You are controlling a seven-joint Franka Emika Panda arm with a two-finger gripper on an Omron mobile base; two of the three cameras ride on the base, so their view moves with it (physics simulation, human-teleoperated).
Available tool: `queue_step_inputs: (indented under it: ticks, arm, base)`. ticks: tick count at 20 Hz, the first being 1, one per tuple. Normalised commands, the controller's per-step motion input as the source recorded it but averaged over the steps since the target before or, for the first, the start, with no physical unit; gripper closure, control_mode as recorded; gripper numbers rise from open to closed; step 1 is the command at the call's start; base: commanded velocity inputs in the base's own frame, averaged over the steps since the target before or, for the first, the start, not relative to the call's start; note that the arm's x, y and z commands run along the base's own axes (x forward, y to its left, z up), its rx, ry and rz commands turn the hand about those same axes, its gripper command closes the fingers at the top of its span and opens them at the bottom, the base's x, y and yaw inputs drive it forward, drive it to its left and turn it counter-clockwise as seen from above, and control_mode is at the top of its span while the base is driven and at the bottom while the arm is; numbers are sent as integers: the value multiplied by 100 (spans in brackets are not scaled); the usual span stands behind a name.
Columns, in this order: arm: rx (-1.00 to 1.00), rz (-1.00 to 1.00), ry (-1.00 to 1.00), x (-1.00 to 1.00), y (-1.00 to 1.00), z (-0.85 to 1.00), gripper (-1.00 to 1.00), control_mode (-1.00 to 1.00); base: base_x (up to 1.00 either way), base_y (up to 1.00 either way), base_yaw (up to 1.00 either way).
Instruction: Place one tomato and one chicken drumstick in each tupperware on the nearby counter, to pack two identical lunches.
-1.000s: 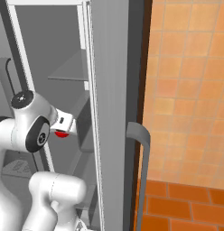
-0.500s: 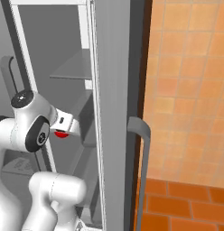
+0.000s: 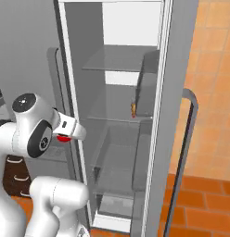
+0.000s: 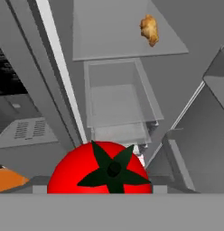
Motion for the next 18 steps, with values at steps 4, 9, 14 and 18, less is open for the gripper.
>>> queue_step_inputs:
  ticks: [4,9,14,18]
  arm:
    - [0,0,0,0,0,0,100,100]
    - [0,0,0,0,0,0,100,100]
    - [0,0,0,0,0,0,100,100]
    - [0,0,0,0,0,0,100,100]
  base:
    - [-36,100,1]
    - [-17,100,1]
    - [0,100,0]
    - [2,100,0]
